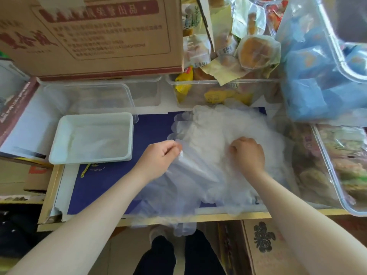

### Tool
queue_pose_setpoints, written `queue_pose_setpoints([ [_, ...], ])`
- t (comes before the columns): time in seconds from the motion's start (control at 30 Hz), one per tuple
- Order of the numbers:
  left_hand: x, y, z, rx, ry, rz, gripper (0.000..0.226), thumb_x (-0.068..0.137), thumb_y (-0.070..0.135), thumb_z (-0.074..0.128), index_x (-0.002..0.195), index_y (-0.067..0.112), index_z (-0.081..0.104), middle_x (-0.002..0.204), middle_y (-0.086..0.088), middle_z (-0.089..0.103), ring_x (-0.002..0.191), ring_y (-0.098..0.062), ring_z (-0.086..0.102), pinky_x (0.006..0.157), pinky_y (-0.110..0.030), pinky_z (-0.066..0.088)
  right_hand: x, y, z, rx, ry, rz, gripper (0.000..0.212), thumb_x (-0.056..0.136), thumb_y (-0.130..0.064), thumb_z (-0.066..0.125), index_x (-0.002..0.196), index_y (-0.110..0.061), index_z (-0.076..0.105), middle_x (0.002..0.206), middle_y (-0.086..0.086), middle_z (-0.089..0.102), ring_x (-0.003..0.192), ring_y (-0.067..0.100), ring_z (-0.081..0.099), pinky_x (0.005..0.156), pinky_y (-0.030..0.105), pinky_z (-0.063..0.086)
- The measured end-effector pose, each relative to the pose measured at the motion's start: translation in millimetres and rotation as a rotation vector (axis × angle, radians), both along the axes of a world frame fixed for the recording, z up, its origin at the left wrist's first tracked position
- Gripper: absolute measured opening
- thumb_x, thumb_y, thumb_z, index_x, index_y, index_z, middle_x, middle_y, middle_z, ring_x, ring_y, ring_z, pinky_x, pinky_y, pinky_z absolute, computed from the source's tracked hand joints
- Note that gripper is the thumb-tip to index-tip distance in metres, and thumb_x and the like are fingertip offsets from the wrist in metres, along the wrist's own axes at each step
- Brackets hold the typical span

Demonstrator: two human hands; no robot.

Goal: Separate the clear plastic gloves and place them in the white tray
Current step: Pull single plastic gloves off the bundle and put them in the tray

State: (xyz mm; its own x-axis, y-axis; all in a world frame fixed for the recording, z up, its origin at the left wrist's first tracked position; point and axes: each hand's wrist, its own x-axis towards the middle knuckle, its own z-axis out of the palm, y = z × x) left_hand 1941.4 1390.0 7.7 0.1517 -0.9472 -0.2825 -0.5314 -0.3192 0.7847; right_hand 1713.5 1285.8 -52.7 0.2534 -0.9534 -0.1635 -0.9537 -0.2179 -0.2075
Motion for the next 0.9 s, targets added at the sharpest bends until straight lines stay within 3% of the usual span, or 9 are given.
queue_pose_setpoints([
  [0.1, -7.6, -1.3, -0.7, -0.008, 0.017, 0.013, 0.026, 0.095, 0.024, 0.048, 0.078, 0.008, 0.060, 0.061, -0.009, 0.044, 0.055, -0.007, 0.034, 0.052, -0.020, 0.027, -3.7, 2.5, -2.9, 0.107, 0.020, 0.059, 0.040, 0.082, -0.044, 0.061, 0.107, -0.013, 0.055, 0.109, 0.006, 0.050, 0.101, 0.030, 0.048, 0.075, 0.034, 0.039],
  [0.17, -13.0, 1.0, -5.4, -0.017, 0.010, 0.006, 0.027, 0.095, 0.023, 0.050, 0.079, 0.003, 0.060, 0.059, -0.004, 0.040, 0.053, -0.006, 0.031, 0.051, -0.020, 0.025, -9.3, 6.7, -8.7, 0.114, 0.040, 0.112, 0.047, 0.082, -0.046, 0.061, 0.118, -0.016, 0.052, 0.117, 0.007, 0.047, 0.104, 0.029, 0.045, 0.079, 0.034, 0.041],
  [0.3, -21.6, 7.1, -19.2, -0.019, -0.046, -0.035, 0.025, 0.094, 0.019, 0.052, 0.078, 0.002, 0.063, 0.065, -0.003, 0.050, 0.058, -0.011, 0.041, 0.056, -0.021, 0.033, -14.3, 15.4, -13.2, -0.026, -0.108, 0.176, 0.022, 0.090, -0.027, 0.058, 0.099, -0.010, 0.068, 0.094, 0.008, 0.057, 0.083, 0.028, 0.051, 0.066, 0.033, 0.042],
  [0.37, -25.8, 7.4, -22.9, -0.056, -0.039, -0.023, 0.024, 0.093, 0.023, 0.053, 0.082, 0.007, 0.067, 0.080, 0.000, 0.059, 0.074, -0.014, 0.054, 0.066, -0.016, 0.038, -15.3, 15.8, -13.5, -0.156, -0.180, 0.216, 0.019, 0.089, -0.022, 0.059, 0.088, -0.007, 0.072, 0.082, 0.009, 0.059, 0.069, 0.030, 0.052, 0.058, 0.031, 0.039],
  [0.53, -41.6, 3.3, -15.9, -0.080, 0.076, 0.016, 0.017, 0.093, 0.024, 0.053, 0.097, 0.030, 0.069, 0.136, 0.014, 0.040, 0.115, 0.007, 0.041, 0.083, 0.005, 0.029, -12.3, 22.1, 12.8, -0.555, -0.337, 0.419, 0.008, 0.084, -0.013, 0.062, 0.084, -0.010, 0.070, 0.071, 0.007, 0.055, 0.057, 0.025, 0.046, 0.057, 0.028, 0.026],
  [0.6, -47.5, 1.2, -9.7, -0.067, 0.217, 0.027, 0.019, 0.092, 0.024, 0.053, 0.095, 0.036, 0.067, 0.146, 0.014, 0.028, 0.115, 0.024, 0.033, 0.083, 0.007, 0.028, -10.5, 29.4, 20.2, -0.596, -0.397, 0.500, 0.018, 0.076, -0.002, 0.069, 0.088, -0.015, 0.066, 0.076, 0.005, 0.054, 0.062, 0.023, 0.044, 0.060, 0.030, 0.025],
  [0.67, -49.5, -1.0, -6.4, -0.088, 0.276, 0.017, 0.019, 0.090, 0.021, 0.057, 0.096, 0.034, 0.069, 0.149, 0.014, 0.022, 0.115, 0.030, 0.029, 0.088, 0.002, 0.033, -9.5, 33.0, 23.9, -0.589, -0.445, 0.571, 0.029, 0.074, 0.000, 0.069, 0.092, -0.020, 0.059, 0.084, -0.001, 0.047, 0.067, 0.020, 0.040, 0.061, 0.029, 0.025],
  [0.77, -44.0, -5.8, -3.3, -0.092, 0.247, -0.017, 0.016, 0.086, 0.022, 0.063, 0.092, 0.035, 0.072, 0.147, 0.026, 0.017, 0.128, 0.023, 0.020, 0.100, -0.003, 0.029, -9.4, 35.4, 26.4, -0.593, -0.443, 0.667, 0.034, 0.075, 0.000, 0.068, 0.094, -0.023, 0.052, 0.089, -0.003, 0.039, 0.069, 0.018, 0.037, 0.061, 0.028, 0.025],
  [0.9, -28.8, -14.8, 2.3, 0.045, 0.354, -0.020, 0.010, 0.085, 0.020, 0.065, 0.089, 0.021, 0.074, 0.134, 0.017, 0.049, 0.115, 0.015, 0.046, 0.097, -0.009, 0.038, -11.9, 33.4, 30.3, -0.568, -0.469, 0.654, 0.039, 0.071, 0.003, 0.067, 0.092, -0.027, 0.051, 0.095, -0.003, 0.040, 0.077, 0.018, 0.038, 0.064, 0.029, 0.023],
])
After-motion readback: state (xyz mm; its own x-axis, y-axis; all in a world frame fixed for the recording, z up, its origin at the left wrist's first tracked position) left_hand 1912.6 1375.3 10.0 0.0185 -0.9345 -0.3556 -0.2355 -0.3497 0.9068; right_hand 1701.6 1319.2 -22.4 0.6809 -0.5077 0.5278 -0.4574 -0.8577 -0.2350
